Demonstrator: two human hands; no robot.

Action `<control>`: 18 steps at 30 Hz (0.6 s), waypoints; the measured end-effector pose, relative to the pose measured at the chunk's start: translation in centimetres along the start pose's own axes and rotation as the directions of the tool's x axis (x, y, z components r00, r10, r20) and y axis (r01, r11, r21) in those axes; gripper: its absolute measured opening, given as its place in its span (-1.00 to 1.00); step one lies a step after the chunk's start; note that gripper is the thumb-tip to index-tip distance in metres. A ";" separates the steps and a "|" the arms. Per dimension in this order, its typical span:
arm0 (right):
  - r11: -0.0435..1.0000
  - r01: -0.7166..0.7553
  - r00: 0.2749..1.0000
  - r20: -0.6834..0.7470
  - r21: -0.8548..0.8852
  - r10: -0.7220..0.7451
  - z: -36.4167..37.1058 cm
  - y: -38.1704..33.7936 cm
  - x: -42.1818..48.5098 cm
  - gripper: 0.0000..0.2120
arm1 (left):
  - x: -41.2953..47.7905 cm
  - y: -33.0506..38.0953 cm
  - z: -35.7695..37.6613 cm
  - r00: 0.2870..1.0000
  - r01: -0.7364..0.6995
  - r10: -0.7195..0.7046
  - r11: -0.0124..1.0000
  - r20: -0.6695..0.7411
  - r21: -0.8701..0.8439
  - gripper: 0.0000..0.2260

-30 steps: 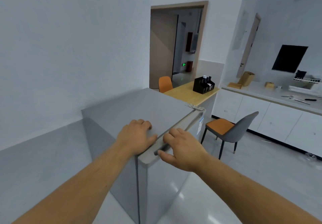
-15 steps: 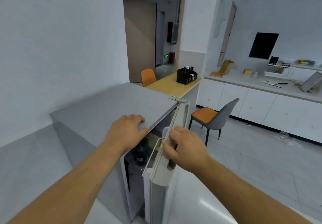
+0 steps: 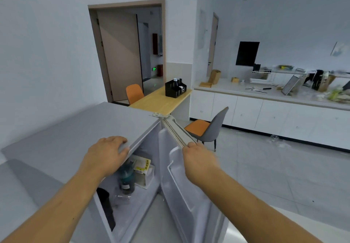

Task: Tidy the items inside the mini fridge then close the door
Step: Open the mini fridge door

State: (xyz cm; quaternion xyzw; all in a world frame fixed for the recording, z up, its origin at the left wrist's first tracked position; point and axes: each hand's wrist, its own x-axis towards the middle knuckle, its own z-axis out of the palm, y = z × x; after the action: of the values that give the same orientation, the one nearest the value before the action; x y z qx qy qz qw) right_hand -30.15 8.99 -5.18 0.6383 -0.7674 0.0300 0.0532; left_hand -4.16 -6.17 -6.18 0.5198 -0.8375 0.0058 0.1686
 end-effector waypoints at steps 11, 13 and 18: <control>0.954 -0.265 0.964 0.063 0.138 0.258 0.4 8.4 1.2 -0.37 | -0.6 0.2 -0.4 1.000 0.009 -0.009 1.000 0.000 -0.025 -0.64; 0.954 -0.279 0.959 0.086 0.111 0.270 0.4 8.7 1.8 -0.35 | -0.6 0.2 -0.5 1.000 0.009 -0.009 1.000 0.002 -0.022 -0.63; 0.953 -0.300 0.949 0.115 0.046 0.293 0.5 9.3 3.0 -0.26 | -0.5 0.1 -0.6 1.000 0.004 -0.003 1.000 0.011 -0.020 -0.62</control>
State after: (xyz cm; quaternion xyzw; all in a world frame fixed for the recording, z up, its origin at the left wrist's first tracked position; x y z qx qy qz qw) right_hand -39.85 7.68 -5.06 0.5177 -0.8550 0.0277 -0.0132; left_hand -3.89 -5.53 -5.78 0.5196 -0.8375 -0.0059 0.1690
